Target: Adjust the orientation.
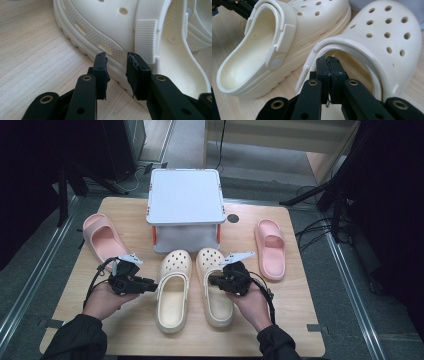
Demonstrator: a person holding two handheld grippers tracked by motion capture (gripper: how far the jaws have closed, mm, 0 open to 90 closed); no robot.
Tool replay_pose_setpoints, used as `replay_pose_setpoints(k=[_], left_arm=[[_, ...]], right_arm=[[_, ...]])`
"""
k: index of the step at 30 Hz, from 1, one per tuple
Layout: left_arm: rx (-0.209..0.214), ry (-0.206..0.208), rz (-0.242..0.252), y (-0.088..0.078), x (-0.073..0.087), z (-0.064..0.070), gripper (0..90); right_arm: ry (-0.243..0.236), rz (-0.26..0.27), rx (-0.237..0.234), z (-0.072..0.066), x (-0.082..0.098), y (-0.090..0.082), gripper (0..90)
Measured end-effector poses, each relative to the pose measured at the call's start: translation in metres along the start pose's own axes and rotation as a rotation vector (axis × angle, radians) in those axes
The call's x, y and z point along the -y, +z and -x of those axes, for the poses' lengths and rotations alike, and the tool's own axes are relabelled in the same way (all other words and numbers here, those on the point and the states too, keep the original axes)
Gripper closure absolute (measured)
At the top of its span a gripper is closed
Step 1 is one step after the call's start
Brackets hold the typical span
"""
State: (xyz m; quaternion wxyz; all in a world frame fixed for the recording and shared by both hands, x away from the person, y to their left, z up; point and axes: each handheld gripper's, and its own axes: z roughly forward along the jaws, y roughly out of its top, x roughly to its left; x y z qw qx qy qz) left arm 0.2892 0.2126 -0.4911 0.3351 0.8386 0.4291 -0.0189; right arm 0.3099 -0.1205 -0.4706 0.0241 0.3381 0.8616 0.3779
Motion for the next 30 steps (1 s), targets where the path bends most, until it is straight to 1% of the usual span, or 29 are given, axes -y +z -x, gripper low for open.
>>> replay_pose_setpoints(k=[3, 5, 7, 8, 9, 10, 13, 16, 17, 19, 21, 22, 24, 27, 28, 30], left_arm=[[-0.003, 0.012, -0.02, 0.006, 0.0, 0.003, 71.0], [0.01, 0.026, -0.025, 0.007, -0.001, 0.004, 71.1], [0.018, 0.031, -0.029, 0.008, -0.001, 0.006, 70.9], [0.02, 0.03, -0.025, 0.009, -0.001, 0.008, 70.8], [0.017, 0.041, -0.027, 0.009, -0.001, 0.008, 70.8], [0.017, 0.043, -0.027, 0.01, -0.002, 0.009, 70.7], [0.022, 0.043, -0.024, 0.012, -0.003, 0.01, 70.7], [0.026, 0.05, -0.026, 0.013, -0.004, 0.012, 70.8], [0.033, 0.05, -0.024, 0.014, -0.004, 0.013, 70.8], [0.045, 0.047, -0.021, 0.017, -0.004, 0.015, 70.7], [0.039, 0.039, -0.012, 0.017, -0.005, 0.015, 71.2], [0.047, 0.03, -0.011, 0.018, -0.005, 0.014, 70.6], [0.044, 0.025, -0.011, 0.017, -0.006, 0.012, 69.2], [0.047, 0.018, 0.019, 0.011, -0.007, 0.009, 68.4], [0.049, 0.008, 0.033, 0.009, -0.007, 0.009, 68.3], [0.052, 0.001, 0.048, 0.006, -0.007, 0.009, 68.2]], right_arm=[[0.004, -0.004, -0.009, -0.002, 0.0, 0.004, 88.6], [0.002, -0.005, -0.012, -0.003, 0.001, 0.006, 88.5], [0.001, -0.005, -0.015, -0.003, 0.001, 0.008, 88.4], [0.0, -0.002, -0.018, -0.003, 0.001, 0.008, 88.5], [0.003, -0.001, -0.022, -0.003, 0.001, 0.008, 88.5], [0.005, 0.0, -0.025, -0.003, 0.001, 0.009, 88.5], [0.011, 0.006, -0.037, -0.003, 0.001, 0.01, 88.4], [0.005, 0.01, -0.038, -0.004, 0.002, 0.011, 88.4], [0.002, 0.012, -0.038, -0.004, 0.002, 0.011, 88.4], [0.001, 0.015, -0.04, -0.004, 0.002, 0.011, 88.4], [0.008, 0.016, -0.042, -0.004, 0.002, 0.012, 88.4], [0.011, 0.017, -0.044, -0.003, 0.003, 0.012, 88.2], [0.007, 0.017, -0.035, -0.003, 0.003, 0.011, 86.8], [0.015, 0.021, -0.035, -0.002, 0.005, 0.01, 85.1], [0.014, 0.028, -0.039, -0.001, 0.005, 0.009, 84.1], [0.017, 0.037, -0.045, -0.001, 0.006, 0.006, 80.5]])
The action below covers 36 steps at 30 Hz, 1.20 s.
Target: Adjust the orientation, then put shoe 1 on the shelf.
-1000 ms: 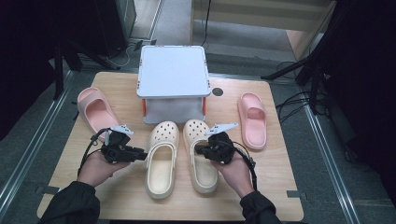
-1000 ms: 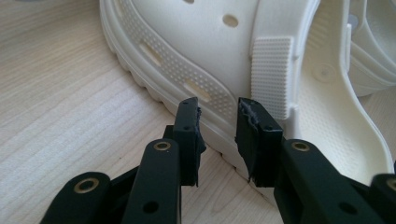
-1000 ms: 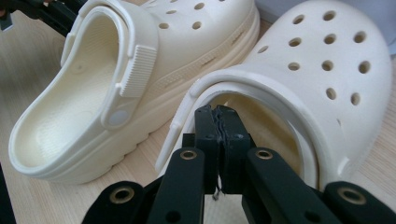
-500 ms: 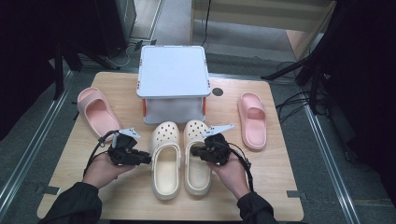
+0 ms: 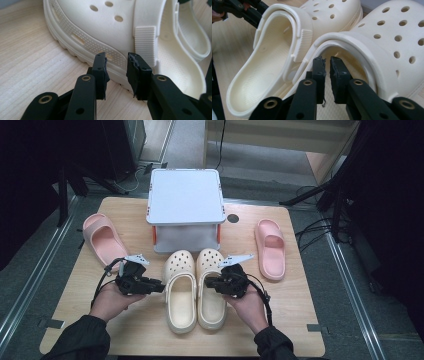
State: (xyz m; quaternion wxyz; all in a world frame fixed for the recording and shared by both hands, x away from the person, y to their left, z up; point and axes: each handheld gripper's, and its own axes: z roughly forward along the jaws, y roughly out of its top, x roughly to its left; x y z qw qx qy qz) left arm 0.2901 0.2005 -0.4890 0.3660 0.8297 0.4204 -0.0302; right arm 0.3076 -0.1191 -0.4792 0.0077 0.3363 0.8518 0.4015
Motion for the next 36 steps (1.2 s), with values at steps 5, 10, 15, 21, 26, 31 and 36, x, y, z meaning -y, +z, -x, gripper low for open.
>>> replay_pose_setpoints(k=[5, 10, 15, 21, 26, 31, 36], left_arm=[[0.003, -0.004, 0.024, -0.008, -0.004, -0.001, 68.9], [0.006, -0.014, 0.037, -0.014, -0.012, -0.006, 74.1], [0.006, -0.02, 0.067, -0.021, -0.022, -0.012, 79.5], [-0.013, 0.001, 0.107, -0.033, -0.041, -0.014, 81.6], [-0.043, 0.015, 0.136, -0.041, -0.057, -0.018, 82.5], [-0.052, 0.013, 0.145, -0.049, -0.072, -0.025, 84.4], [-0.072, 0.021, 0.143, -0.06, -0.094, -0.029, 86.2]], right_arm=[[0.002, 0.048, -0.036, -0.001, 0.005, -0.008, 70.8], [0.021, 0.068, -0.054, -0.006, 0.005, -0.013, 62.8], [0.021, 0.065, -0.049, -0.012, 0.006, -0.011, 58.8], [0.044, 0.083, -0.033, -0.013, 0.008, -0.01, 51.0], [0.055, 0.101, -0.023, -0.016, 0.008, -0.01, 45.6], [0.047, 0.097, -0.004, -0.021, 0.01, -0.007, 42.8], [0.045, 0.082, 0.017, -0.026, 0.013, -0.002, 39.8]])
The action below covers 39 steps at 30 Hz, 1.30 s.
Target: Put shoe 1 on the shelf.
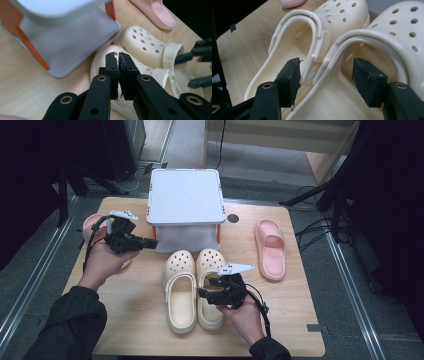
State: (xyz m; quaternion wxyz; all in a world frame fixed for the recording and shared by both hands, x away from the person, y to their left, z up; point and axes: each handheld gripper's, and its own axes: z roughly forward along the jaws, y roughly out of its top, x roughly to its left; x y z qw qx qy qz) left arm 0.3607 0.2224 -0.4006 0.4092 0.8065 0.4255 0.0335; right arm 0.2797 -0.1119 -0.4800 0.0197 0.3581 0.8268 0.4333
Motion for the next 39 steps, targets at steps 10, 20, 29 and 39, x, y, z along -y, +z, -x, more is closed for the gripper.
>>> replay_pose_setpoints(k=[10, 20, 29, 39], left_arm=[[-0.03, 0.017, -0.004, -0.007, -0.051, -0.013, 86.2], [-0.074, 0.031, -0.053, 0.008, -0.072, -0.025, 86.2], [-0.076, 0.024, -0.042, 0.014, -0.07, -0.033, 86.5], [-0.099, 0.041, -0.045, 0.014, -0.069, -0.03, 88.3]], right_arm=[[0.02, 0.017, 0.038, -0.007, 0.0, 0.008, 34.6], [0.078, 0.021, 0.084, -0.014, -0.007, 0.028, 29.2], [0.074, 0.003, 0.173, -0.019, -0.012, 0.041, 28.9], [0.067, -0.035, 0.252, -0.025, -0.008, 0.052, 40.5]])
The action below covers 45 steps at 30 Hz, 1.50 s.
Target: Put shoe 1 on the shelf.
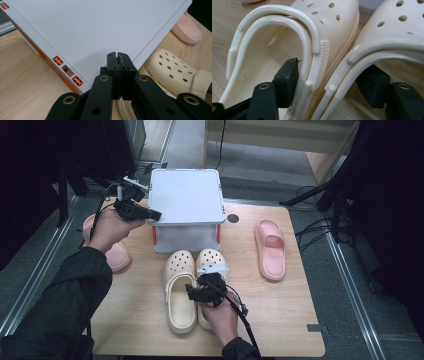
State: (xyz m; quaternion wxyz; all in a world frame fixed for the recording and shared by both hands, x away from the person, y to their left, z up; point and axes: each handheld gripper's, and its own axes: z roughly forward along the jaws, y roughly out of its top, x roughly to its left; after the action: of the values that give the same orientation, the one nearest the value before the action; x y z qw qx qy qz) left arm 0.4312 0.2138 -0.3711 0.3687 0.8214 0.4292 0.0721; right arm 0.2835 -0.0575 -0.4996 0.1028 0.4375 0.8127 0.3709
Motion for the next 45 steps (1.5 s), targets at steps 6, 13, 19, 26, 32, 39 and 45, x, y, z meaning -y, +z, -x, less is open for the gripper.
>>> replay_pose_setpoints(k=[6, 13, 19, 26, 32, 39, 45], left_arm=[[-0.003, 0.003, -0.004, 0.0, 0.0, 0.001, 89.2], [-0.006, 0.008, -0.014, -0.001, -0.001, 0.001, 89.4], [-0.01, 0.008, -0.012, 0.0, 0.0, 0.002, 89.4], [-0.016, 0.005, -0.012, 0.0, -0.001, 0.002, 89.4], [-0.009, 0.005, -0.021, -0.001, -0.001, 0.001, 89.4], [-0.009, 0.004, -0.021, 0.0, -0.002, 0.001, 89.4], [-0.008, 0.005, -0.024, -0.001, -0.002, 0.002, 89.4]], right_arm=[[0.034, -0.015, -0.028, 0.001, -0.001, -0.001, 49.1], [0.043, -0.023, -0.022, 0.001, 0.0, -0.006, 60.8], [-0.001, -0.023, -0.032, 0.001, -0.001, -0.008, 65.9], [0.036, -0.002, -0.078, 0.01, -0.007, -0.016, 66.3], [-0.015, 0.017, -0.072, 0.013, -0.024, -0.024, 66.3], [-0.032, 0.045, -0.062, 0.026, -0.054, -0.013, 66.2], [-0.021, 0.051, -0.012, 0.037, -0.075, 0.011, 66.2]])
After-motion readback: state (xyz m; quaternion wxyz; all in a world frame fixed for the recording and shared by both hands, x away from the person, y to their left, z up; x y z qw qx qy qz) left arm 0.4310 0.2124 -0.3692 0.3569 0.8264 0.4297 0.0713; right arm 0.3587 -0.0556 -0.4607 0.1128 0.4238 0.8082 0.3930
